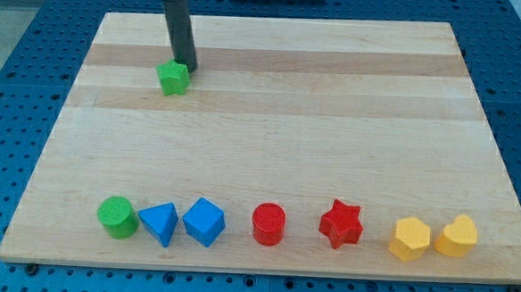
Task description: Push green star to the bottom left
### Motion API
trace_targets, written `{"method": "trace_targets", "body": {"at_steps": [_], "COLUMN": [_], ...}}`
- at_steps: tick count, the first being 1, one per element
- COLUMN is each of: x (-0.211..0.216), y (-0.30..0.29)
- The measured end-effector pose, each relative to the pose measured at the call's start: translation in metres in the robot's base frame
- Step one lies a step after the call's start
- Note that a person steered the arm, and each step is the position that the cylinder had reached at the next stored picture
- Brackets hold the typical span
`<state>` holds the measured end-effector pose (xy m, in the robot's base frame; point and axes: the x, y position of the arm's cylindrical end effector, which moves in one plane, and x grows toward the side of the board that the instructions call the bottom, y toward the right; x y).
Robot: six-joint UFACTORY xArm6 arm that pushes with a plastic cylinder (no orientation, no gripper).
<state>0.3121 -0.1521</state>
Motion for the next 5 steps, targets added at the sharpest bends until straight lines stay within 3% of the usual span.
{"method": "trace_targets", "body": {"at_steps": [1, 5], "x": [0.006, 0.099], "y": [-0.009, -0.002]}}
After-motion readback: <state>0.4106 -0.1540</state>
